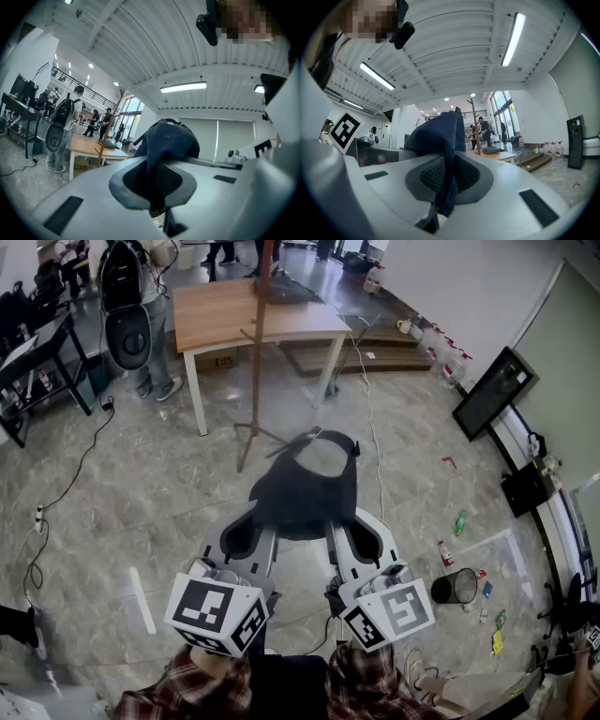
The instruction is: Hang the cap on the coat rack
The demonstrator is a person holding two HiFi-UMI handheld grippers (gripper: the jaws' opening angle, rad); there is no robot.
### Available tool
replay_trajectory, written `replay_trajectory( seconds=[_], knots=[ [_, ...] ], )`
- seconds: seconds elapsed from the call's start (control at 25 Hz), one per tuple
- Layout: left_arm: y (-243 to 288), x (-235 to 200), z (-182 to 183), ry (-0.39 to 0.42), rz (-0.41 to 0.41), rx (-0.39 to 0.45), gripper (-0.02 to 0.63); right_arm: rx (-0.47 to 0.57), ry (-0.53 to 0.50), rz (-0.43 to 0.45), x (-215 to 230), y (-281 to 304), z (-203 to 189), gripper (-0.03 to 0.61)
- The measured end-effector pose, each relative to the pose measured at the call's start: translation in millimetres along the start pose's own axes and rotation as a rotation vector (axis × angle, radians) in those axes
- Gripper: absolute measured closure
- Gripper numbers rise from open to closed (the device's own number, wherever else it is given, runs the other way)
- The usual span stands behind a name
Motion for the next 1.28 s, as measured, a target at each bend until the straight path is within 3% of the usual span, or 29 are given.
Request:
replay_trajectory(
  seconds=[0.32, 0.68, 1.28],
  knots=[
    [91.9, -75.1, 27.0, 0.018, -0.006, -0.010, 0.594, 0.009, 0.015, -0.004, 49.4, 111.0, -1.3, 0.555],
    [162.7, -124.1, 34.0, 0.001, -0.009, -0.042, 0.594, -0.020, 0.031, -0.011, 93.8, 185.8, -8.3, 0.555],
    [376.6, -156.3, 44.1, -0.032, 0.097, 0.000, 0.594, -0.046, 0.014, 0.095, 283.3, 322.9, -2.0, 0.555]
  ],
)
Point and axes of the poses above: the fingertips, and each gripper's own axes: y forward along the fingers, x to its right, z out of its top, the point moved 10 cm from there along -y, backward along the fingers, and after that the axes turned 5 degrees about z, right-handed, at the moved point
